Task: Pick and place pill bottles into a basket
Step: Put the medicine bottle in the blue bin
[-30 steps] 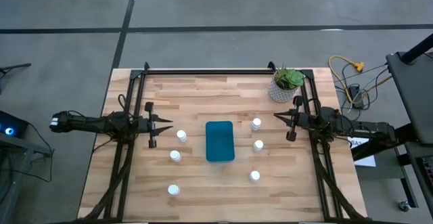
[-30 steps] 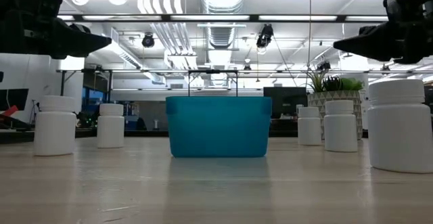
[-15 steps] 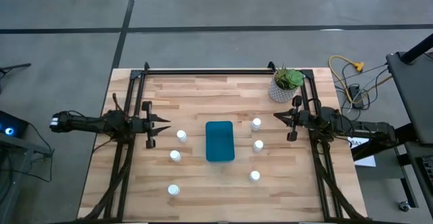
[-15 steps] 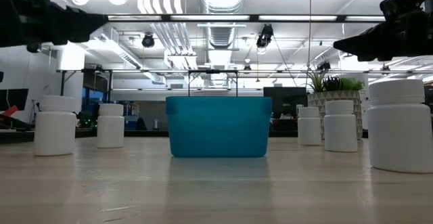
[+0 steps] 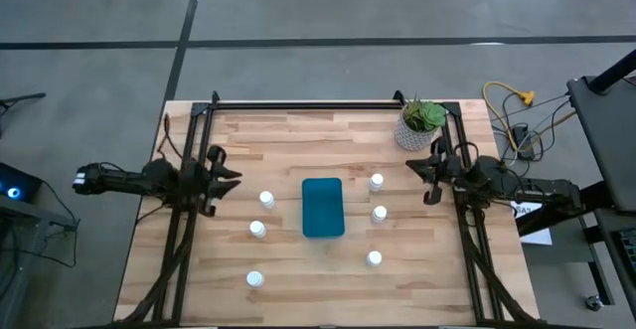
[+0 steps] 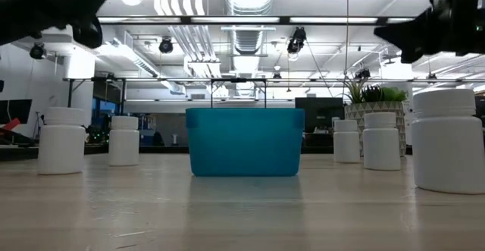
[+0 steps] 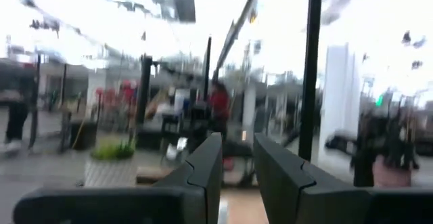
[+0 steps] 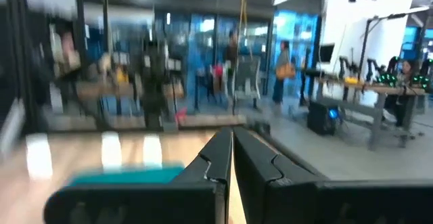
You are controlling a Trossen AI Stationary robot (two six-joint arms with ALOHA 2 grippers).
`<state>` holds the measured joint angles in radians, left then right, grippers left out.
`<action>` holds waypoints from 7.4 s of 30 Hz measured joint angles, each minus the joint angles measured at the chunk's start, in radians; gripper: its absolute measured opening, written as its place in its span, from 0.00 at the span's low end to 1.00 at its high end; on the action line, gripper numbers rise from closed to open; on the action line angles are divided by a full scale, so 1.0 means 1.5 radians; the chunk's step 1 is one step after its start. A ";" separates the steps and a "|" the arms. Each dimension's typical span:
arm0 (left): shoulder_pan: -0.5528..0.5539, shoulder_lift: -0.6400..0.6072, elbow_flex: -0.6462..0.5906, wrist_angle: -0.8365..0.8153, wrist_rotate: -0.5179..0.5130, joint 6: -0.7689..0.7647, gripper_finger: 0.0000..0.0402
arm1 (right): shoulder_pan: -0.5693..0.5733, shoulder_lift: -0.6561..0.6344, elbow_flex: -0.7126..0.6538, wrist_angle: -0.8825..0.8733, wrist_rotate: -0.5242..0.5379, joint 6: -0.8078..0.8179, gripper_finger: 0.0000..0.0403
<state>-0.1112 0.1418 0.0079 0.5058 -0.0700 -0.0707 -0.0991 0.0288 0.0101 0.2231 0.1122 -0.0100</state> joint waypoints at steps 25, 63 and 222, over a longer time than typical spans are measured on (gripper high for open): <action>-0.001 0.224 0.084 0.343 0.220 -0.030 0.17 | 0.001 0.093 0.015 0.488 -0.134 0.097 0.02; -0.299 0.497 0.425 -0.040 0.015 0.176 0.17 | 0.293 0.617 0.664 -0.219 -0.162 -0.148 0.02; -0.359 0.556 0.515 -0.333 -0.237 0.155 0.17 | 0.397 1.243 0.922 -0.776 -0.146 0.007 0.38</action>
<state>-0.6502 0.9751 0.7803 0.0064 -0.4252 0.1616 0.4963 1.8935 1.3937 -0.9409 -0.1063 0.0001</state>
